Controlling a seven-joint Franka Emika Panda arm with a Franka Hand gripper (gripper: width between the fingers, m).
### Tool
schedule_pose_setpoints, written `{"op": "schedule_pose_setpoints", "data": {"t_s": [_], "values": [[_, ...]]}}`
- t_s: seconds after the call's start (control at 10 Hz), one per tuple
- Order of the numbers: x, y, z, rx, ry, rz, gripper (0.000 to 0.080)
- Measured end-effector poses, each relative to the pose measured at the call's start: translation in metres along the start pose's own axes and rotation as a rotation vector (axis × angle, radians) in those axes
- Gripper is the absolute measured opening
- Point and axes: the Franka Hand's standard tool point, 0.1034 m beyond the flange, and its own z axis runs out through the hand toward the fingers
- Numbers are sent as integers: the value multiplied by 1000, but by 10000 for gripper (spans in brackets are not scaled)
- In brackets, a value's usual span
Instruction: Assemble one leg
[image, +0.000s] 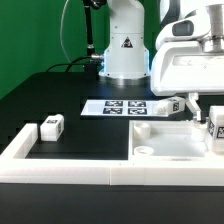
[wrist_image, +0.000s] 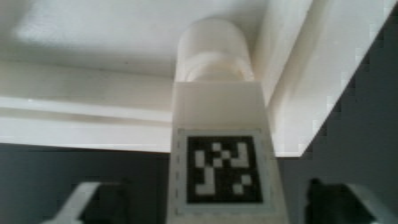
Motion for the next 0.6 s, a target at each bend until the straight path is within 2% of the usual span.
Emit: {"op": "schedule_pose_setpoints", "data": {"t_s": [0.1, 0.2, 0.5, 0.6], "values": [[4, 0, -9, 3, -50, 4, 602], [9, 1, -16, 5, -75, 8, 635], [12, 3, -23, 7, -303, 20, 647], [7, 3, -25, 7, -394, 20, 649]]}}
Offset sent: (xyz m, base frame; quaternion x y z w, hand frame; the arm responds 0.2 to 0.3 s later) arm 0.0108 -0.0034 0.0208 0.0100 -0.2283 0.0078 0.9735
